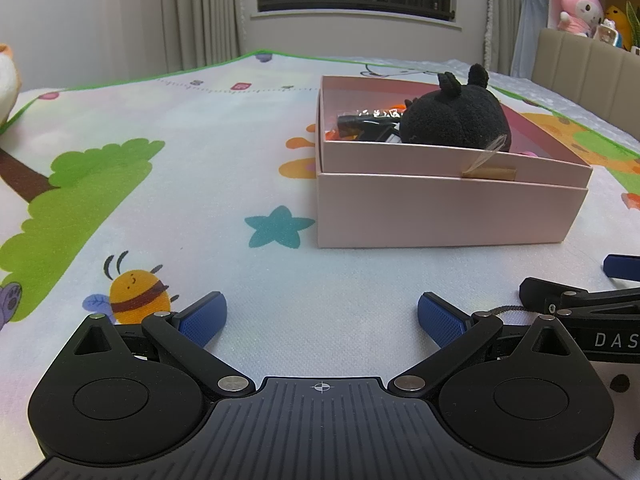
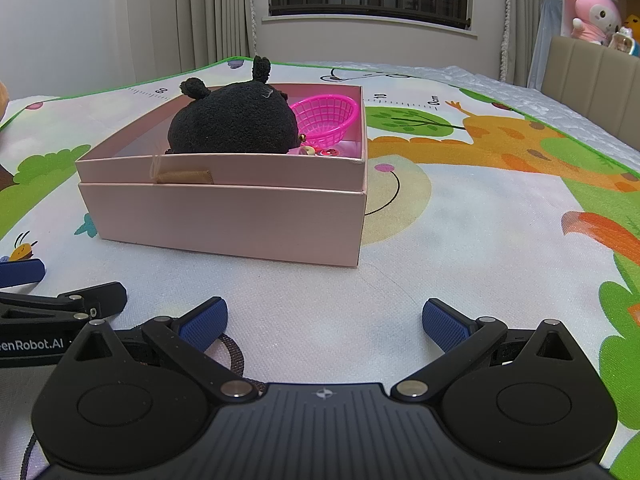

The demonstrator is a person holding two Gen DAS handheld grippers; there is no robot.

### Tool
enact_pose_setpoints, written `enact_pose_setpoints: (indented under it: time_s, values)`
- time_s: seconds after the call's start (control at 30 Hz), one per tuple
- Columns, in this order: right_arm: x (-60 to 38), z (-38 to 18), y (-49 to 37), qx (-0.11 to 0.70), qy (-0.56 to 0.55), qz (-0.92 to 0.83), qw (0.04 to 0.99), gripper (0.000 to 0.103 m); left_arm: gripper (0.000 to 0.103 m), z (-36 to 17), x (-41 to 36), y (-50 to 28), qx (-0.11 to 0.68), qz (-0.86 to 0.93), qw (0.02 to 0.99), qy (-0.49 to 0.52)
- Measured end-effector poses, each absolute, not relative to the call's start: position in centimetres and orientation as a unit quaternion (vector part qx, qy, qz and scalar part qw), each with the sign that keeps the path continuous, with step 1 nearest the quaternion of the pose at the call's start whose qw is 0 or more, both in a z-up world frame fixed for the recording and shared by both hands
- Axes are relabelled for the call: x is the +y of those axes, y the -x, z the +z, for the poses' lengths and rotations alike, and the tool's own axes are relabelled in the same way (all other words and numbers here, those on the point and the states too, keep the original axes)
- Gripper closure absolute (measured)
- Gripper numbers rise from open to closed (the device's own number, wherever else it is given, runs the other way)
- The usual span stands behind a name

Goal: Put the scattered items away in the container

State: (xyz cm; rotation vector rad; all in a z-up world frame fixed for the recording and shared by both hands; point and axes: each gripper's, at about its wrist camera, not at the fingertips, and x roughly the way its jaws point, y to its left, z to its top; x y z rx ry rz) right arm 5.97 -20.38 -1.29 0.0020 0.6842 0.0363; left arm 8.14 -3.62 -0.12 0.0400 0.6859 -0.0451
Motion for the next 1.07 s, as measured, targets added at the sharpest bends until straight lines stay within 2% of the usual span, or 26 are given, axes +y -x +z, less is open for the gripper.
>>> enact_pose_setpoints:
  time_s: [0.23,0.5,1.07]
  values:
    - [-20.43,-1.29,-5.99,0.335,-0.004,0.019,0.942,0.000,0.000,0.00,-4.04,-8.20,0.337,-0.018,0.941,-0.031]
    - [-20.44,-1.39,-6.06,0.335,-0.003,0.018,0.942,0.000,0.000,0.42,-3.78,-8.45,0.373,-0.020,0.928,-0.007]
    - [-20.47,-1.34,-6.03,0.335,-0.002,0.018,0.942,0.000,0.000,0.30,-3.41,-8.02,0.361,-0.025,0.932,0.007]
